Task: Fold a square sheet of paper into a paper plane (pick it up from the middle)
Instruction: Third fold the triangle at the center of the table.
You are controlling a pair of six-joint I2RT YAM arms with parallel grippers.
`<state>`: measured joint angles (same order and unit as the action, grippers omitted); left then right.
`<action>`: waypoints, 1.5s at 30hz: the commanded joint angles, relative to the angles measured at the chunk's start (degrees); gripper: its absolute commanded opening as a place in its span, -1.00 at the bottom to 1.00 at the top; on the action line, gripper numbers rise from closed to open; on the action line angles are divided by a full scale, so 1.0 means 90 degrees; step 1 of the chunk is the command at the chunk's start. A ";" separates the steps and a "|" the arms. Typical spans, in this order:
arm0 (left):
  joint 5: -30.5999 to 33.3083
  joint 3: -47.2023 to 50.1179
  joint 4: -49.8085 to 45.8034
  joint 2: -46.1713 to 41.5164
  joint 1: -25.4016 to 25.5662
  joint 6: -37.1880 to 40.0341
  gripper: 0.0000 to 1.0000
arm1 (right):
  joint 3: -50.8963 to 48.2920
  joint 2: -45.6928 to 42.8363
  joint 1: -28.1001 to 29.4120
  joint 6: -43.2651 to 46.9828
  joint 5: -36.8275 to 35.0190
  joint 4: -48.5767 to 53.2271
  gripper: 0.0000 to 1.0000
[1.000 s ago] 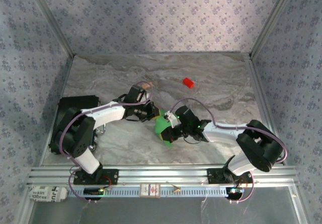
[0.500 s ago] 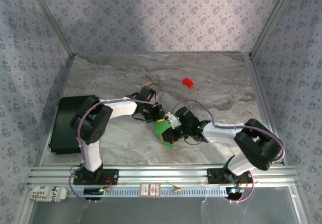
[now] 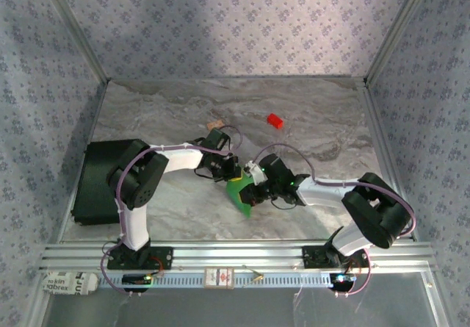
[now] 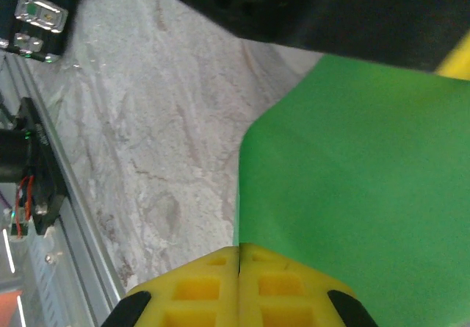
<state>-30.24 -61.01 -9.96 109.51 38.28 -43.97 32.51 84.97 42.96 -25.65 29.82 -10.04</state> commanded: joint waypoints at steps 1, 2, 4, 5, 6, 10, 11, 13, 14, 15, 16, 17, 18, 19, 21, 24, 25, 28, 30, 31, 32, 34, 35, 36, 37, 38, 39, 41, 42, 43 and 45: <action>0.0175 0.0216 -0.0139 0.0127 0.0033 0.0082 -0.90 | 0.0040 0.0108 -0.0131 0.0145 -0.0212 0.0418 -0.99; 0.0179 0.0226 -0.0132 0.0126 0.0032 0.0070 -0.90 | 0.0056 0.0132 -0.0170 0.0146 -0.0281 0.0460 -0.99; 0.0176 0.0246 -0.0105 0.0117 0.0032 0.0052 -0.90 | 0.0075 0.0191 -0.0233 0.0137 -0.0322 0.0484 -0.99; 0.0177 0.0246 -0.0087 0.0115 0.0032 0.0038 -0.90 | 0.0092 0.0213 -0.0249 0.0118 -0.0379 0.0491 -0.98; 0.0167 0.0253 -0.0066 0.0105 0.0027 0.0026 -0.90 | 0.0126 0.0241 -0.0254 0.0100 -0.0408 0.0494 -0.98; 0.0162 0.0247 -0.0055 0.0078 0.0033 -0.0003 -0.90 | 0.0243 0.0342 -0.0255 0.0076 -0.0539 0.0587 -0.98; 0.0164 0.0246 -0.0056 0.0067 0.0033 -0.0007 -0.90 | 0.0271 0.0368 -0.0252 0.0076 -0.0559 0.0621 -0.98; 0.0157 0.0249 -0.0051 0.0057 0.0032 -0.0016 -0.90 | 0.0284 0.0400 -0.0261 0.0078 -0.0574 0.0641 -0.98; 0.0157 0.0256 -0.0056 0.0049 0.0030 -0.0009 -0.90 | 0.0292 0.0385 -0.0255 0.0067 -0.0596 0.0674 -0.99; 0.0162 0.0260 -0.0054 0.0039 0.0031 -0.0010 -0.90 | 0.0289 0.0366 -0.0256 0.0058 -0.0640 0.0695 -0.99; 0.0157 0.0265 -0.0053 0.0031 0.0032 -0.0026 -0.90 | 0.0284 0.0349 -0.0252 0.0052 -0.0680 0.0698 -0.99; 0.0158 0.0269 -0.0046 0.0020 0.0032 -0.0032 -0.90 | 0.0282 0.0327 -0.0257 0.0048 -0.0704 0.0706 -0.99; 0.0157 0.0270 -0.0033 0.0017 0.0033 -0.0035 -0.90 | 0.0284 0.0320 -0.0252 0.0047 -0.0725 0.0722 -0.99; 0.0157 0.0286 -0.0027 0.0010 0.0034 -0.0044 -0.90 | 0.0289 0.0317 -0.0252 0.0047 -0.0729 0.0720 -0.99; 0.0157 0.0291 -0.0017 0.0019 0.0026 -0.0044 -0.90 | 0.0316 0.0325 -0.0252 0.0047 -0.0755 0.0750 -0.99; 0.0147 0.0288 -0.0017 0.0019 0.0031 -0.0051 -0.90 | 0.0347 0.0380 -0.0254 0.0057 -0.0745 0.0752 -0.99; 0.0144 0.0285 -0.0014 0.0011 0.0023 -0.0052 -0.90 | 0.0361 0.0400 -0.0257 0.0057 -0.0738 0.0766 -0.99; 0.0152 0.0285 -0.0008 0.0009 0.0024 -0.0065 -0.91 | 0.0362 0.0385 -0.0234 0.0052 -0.0785 0.0797 -0.99; 0.0147 0.0287 0.0002 0.0009 0.0019 -0.0073 -0.90 | 0.0362 0.0374 -0.0235 0.0057 -0.0818 0.0825 -0.99; 0.0147 0.0285 0.0003 0.0019 0.0024 -0.0082 -0.90 | 0.0371 0.0382 -0.0235 0.0057 -0.0837 0.0848 -0.99; 0.0145 0.0288 0.0006 0.0019 0.0023 -0.0076 -0.90 | 0.0374 0.0383 -0.0232 0.0066 -0.0862 0.0876 -0.99; 0.0147 0.0285 0.0005 0.0019 0.0023 -0.0084 -0.90 | 0.0393 0.0375 -0.0228 0.0067 -0.0901 0.0910 -0.99; 0.0136 0.0276 0.0003 0.0019 0.0019 -0.0084 -0.91 | 0.0388 0.0376 -0.0229 0.0067 -0.0903 0.0911 -0.99; 0.0136 0.0275 0.0003 0.0019 0.0024 -0.0081 -0.91 | 0.0396 0.0384 -0.0223 0.0069 -0.0902 0.0919 -0.99; 0.0137 0.0273 0.0003 0.0017 0.0021 -0.0077 -0.91 | 0.0388 0.0388 -0.0220 0.0067 -0.0901 0.0920 -0.99; 0.0137 0.0275 0.0003 0.0019 0.0019 -0.0078 -0.91 | 0.0391 0.0385 -0.0216 0.0067 -0.0890 0.0916 -0.99; 0.0135 0.0268 0.0010 0.0017 0.0020 -0.0085 -0.91 | 0.0387 0.0383 -0.0213 0.0067 -0.0892 0.0923 -0.99; 0.0135 0.0285 0.0013 0.0015 0.0023 -0.0085 -0.91 | 0.0391 0.0391 -0.0203 0.0067 -0.0893 0.0923 -0.99; 0.0136 0.0280 0.0011 0.0019 0.0023 -0.0085 -0.90 | 0.0391 0.0396 -0.0203 0.0067 -0.0901 0.0921 -0.99; 0.0137 0.0278 0.0005 0.0011 0.0016 -0.0079 -0.90 | 0.0391 0.0400 -0.0203 0.0059 -0.0911 0.0926 -0.99; 0.0137 0.0275 0.0017 0.0010 0.0015 -0.0080 -0.90 | 0.0408 0.0411 -0.0194 0.0067 -0.0937 0.0964 -0.99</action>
<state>-30.83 -60.05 -7.51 109.51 38.26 -44.60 34.87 87.92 40.91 -25.50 22.65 -2.94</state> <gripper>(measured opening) 0.049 0.052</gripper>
